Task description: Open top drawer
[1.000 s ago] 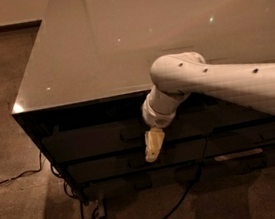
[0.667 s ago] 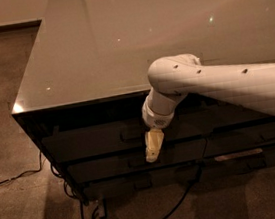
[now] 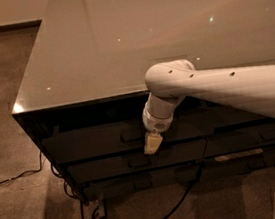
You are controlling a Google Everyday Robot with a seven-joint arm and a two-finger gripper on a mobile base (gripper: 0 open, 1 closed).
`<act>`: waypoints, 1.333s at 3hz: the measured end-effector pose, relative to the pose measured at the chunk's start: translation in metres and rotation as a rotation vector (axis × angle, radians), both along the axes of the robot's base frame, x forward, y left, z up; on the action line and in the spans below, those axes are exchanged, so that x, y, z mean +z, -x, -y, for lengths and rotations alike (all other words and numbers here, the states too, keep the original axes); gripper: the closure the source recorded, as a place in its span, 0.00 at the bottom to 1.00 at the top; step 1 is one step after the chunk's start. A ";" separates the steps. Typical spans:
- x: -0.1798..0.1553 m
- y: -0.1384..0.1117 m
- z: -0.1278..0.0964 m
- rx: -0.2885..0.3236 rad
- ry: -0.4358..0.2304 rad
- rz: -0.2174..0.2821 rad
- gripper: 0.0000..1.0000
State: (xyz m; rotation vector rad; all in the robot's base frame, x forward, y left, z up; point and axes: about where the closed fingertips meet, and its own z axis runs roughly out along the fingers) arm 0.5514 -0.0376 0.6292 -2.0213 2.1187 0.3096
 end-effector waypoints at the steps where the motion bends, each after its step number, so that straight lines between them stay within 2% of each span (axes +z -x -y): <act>1: 0.007 0.000 0.000 0.000 0.000 0.000 0.64; 2: 0.010 0.000 0.000 0.000 0.000 0.000 0.88; 3: 0.028 0.032 0.001 -0.023 -0.051 0.016 1.00; 4: 0.028 0.048 0.007 -0.034 -0.053 0.010 1.00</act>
Offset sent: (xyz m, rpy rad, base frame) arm -0.0838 -0.0486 -0.0003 0.0180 0.0838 -0.0901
